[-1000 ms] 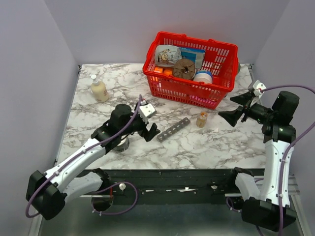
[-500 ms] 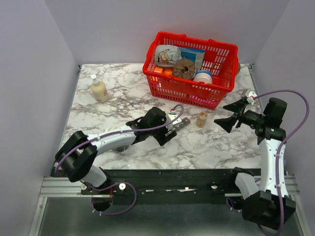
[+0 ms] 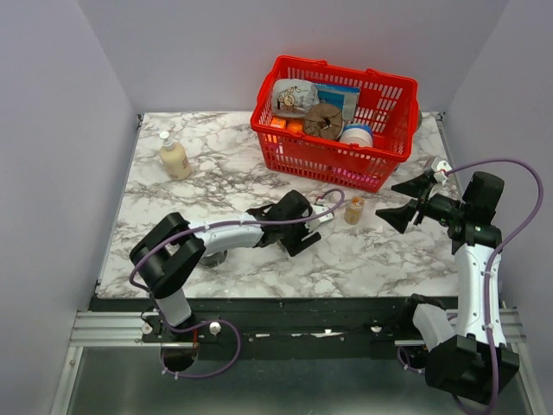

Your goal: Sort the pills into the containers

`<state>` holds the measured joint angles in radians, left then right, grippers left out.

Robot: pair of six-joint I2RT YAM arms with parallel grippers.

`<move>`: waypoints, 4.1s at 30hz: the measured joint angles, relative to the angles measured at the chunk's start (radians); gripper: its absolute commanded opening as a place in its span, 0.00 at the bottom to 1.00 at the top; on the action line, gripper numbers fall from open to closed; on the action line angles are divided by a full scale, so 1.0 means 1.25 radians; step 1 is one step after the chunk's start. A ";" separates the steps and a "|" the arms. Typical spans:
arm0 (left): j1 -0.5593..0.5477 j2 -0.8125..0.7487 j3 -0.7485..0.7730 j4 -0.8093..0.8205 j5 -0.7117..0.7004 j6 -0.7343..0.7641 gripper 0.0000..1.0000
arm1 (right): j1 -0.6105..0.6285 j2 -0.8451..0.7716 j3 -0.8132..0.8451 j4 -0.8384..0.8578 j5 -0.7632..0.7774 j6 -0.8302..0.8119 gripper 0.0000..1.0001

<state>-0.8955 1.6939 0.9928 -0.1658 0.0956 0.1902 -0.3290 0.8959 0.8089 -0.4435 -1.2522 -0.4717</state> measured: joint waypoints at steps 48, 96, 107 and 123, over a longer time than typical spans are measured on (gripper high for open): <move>0.060 -0.220 -0.180 -0.137 0.177 0.315 0.28 | 0.618 0.233 -0.085 -0.032 0.244 -0.551 0.99; 0.060 -0.362 -0.204 -0.121 0.222 0.261 0.20 | 0.756 0.420 0.051 0.072 0.328 -0.354 0.28; 0.057 -0.369 -0.204 -0.146 0.174 0.275 0.19 | 0.755 0.508 0.137 0.002 0.289 -0.280 0.28; 0.056 -0.374 -0.206 -0.146 0.162 0.291 0.19 | 0.730 0.561 0.197 -0.041 0.254 -0.195 0.44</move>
<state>-0.8261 1.2263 0.7357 -0.3481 0.2977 0.5537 0.5838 1.5970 1.0550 -0.4950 -0.9344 -0.7155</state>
